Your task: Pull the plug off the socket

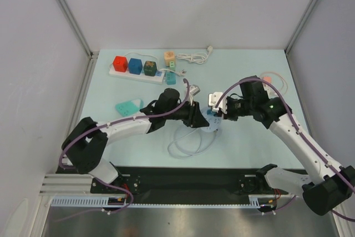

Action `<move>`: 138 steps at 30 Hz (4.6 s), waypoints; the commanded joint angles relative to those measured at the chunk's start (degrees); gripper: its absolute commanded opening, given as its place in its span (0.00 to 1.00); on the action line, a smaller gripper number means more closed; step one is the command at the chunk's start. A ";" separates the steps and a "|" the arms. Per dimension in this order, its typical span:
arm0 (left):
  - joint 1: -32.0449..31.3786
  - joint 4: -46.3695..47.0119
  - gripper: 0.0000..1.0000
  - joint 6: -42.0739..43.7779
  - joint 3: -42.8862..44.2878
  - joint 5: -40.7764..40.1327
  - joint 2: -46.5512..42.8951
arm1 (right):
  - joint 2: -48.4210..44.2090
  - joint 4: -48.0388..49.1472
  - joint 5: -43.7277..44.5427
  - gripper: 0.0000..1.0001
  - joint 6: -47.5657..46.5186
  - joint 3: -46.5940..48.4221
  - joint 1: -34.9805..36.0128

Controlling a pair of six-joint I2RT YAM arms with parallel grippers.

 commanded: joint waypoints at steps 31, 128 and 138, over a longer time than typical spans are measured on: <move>5.17 -3.11 0.00 10.07 -1.95 -12.91 -6.01 | 17.14 51.79 40.95 0.00 41.29 -10.28 -32.97; 13.26 -6.10 0.09 -30.09 82.22 -10.35 64.98 | -4.80 28.08 -13.88 0.93 45.76 -13.52 -38.34; 13.09 -8.11 0.44 -33.53 86.46 -13.53 69.56 | -4.71 27.46 -12.82 0.93 45.06 -13.17 -38.34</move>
